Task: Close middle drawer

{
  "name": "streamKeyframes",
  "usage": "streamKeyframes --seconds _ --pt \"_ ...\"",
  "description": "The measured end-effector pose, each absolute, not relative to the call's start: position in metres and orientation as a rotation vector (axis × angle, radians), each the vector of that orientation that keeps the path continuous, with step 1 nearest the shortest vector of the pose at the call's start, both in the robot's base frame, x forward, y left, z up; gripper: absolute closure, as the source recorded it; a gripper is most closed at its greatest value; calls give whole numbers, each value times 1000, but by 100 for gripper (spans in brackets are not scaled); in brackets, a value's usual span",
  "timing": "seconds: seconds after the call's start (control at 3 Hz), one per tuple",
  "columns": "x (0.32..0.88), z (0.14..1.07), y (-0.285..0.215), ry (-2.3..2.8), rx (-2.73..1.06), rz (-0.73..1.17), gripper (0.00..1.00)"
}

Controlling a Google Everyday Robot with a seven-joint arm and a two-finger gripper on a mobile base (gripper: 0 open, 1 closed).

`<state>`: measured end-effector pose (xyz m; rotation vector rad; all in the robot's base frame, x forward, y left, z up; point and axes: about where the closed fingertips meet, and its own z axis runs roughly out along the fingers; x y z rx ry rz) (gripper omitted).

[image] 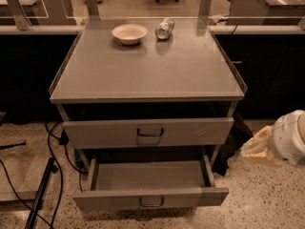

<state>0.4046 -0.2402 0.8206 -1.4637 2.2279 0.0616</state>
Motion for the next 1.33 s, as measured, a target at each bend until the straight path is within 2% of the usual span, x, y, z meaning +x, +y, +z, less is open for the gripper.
streamKeyframes --seconds 0.33,0.67,1.33 --pt "406 747 -240 2253 -1418 184 100" --pt "404 739 -245 2267 -1415 175 100" --pt "382 641 -288 2319 -1379 163 100"
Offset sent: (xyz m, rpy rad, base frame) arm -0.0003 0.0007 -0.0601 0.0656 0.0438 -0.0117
